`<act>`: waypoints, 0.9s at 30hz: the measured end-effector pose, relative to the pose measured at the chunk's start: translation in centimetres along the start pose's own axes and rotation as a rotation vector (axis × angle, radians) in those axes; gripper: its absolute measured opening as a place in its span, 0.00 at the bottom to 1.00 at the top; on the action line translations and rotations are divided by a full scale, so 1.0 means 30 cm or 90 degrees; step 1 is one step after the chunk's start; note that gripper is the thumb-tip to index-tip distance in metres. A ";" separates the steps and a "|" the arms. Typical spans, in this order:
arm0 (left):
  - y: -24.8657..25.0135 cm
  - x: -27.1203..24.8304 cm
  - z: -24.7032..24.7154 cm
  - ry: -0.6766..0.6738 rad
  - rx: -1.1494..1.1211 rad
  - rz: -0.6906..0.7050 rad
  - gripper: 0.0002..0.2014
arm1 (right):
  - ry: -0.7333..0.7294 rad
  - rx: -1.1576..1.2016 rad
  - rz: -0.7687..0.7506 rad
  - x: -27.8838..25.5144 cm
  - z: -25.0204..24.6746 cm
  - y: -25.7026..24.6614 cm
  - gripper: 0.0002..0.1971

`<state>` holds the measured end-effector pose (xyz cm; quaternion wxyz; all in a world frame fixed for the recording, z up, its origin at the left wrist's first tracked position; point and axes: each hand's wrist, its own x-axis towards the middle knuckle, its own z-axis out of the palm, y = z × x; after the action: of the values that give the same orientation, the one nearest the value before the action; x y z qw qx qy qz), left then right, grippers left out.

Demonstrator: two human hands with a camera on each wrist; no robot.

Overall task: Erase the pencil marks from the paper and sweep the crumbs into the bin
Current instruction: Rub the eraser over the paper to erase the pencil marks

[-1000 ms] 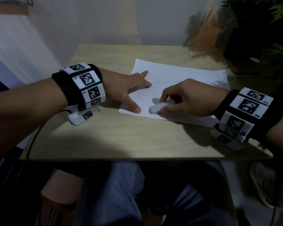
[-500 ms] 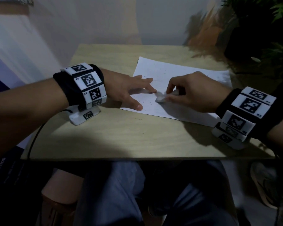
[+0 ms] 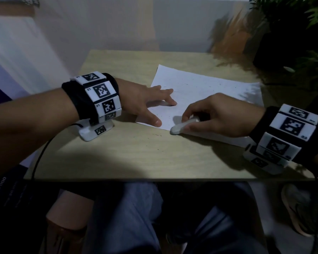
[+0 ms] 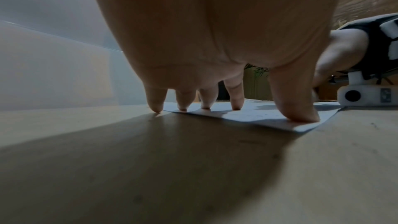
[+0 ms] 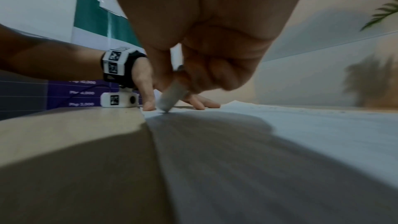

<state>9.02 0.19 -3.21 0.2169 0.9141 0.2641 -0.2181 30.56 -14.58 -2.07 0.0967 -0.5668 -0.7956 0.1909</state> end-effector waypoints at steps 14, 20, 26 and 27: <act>0.004 -0.001 -0.004 -0.010 -0.008 0.005 0.46 | 0.101 -0.078 0.052 0.028 -0.003 0.042 0.17; -0.003 -0.001 0.001 0.003 -0.009 0.005 0.43 | 0.031 -0.042 -0.011 0.009 0.005 0.006 0.20; 0.005 0.000 -0.002 -0.007 -0.007 -0.001 0.46 | 0.129 -0.117 0.047 0.057 0.006 0.046 0.22; 0.006 -0.001 -0.004 -0.008 -0.006 -0.003 0.46 | 0.130 -0.127 0.038 0.057 0.009 0.044 0.22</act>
<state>9.13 0.09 -3.04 0.2225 0.9111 0.2658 -0.2231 31.01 -12.66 -2.98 0.1143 -0.6134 -0.7795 0.0549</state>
